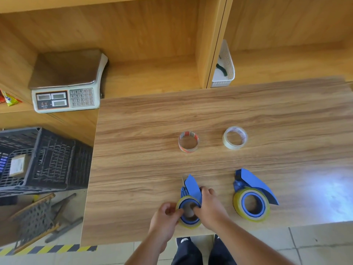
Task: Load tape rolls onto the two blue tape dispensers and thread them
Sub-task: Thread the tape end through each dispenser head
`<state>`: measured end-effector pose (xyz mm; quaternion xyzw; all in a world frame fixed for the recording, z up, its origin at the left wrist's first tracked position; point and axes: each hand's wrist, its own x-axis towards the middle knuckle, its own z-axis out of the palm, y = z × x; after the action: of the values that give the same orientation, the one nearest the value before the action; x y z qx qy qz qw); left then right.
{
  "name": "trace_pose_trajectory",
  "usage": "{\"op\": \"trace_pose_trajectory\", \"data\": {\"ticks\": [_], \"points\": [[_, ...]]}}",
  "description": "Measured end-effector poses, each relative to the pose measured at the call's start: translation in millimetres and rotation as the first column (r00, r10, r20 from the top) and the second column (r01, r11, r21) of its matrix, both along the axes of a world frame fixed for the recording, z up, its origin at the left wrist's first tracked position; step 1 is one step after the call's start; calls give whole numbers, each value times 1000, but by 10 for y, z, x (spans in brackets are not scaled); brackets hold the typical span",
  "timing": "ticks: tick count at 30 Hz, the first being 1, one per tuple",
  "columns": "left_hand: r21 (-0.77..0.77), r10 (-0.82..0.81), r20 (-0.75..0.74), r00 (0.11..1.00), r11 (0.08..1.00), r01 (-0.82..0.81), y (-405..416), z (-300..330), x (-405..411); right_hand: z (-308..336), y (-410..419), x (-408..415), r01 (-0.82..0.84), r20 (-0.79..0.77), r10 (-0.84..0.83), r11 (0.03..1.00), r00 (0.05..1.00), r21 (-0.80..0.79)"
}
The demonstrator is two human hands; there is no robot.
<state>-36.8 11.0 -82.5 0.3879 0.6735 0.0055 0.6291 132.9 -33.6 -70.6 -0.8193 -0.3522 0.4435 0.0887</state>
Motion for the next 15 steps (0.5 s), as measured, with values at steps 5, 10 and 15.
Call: {"op": "trace_pose_trajectory", "data": {"ticks": [5, 10, 15], "points": [[9, -12, -23, 1000, 1000, 12, 5, 28, 23, 61, -25, 10, 20, -32, -20, 1000, 999, 3], [227, -144, -244, 959, 953, 200, 3, 325, 161, 389, -173, 210, 32, -10, -31, 994, 999, 104], [537, -220, -196, 956, 791, 292, -296, 636, 550, 674, -447, 898, 24, 266, -113, 949, 957, 316]]}}
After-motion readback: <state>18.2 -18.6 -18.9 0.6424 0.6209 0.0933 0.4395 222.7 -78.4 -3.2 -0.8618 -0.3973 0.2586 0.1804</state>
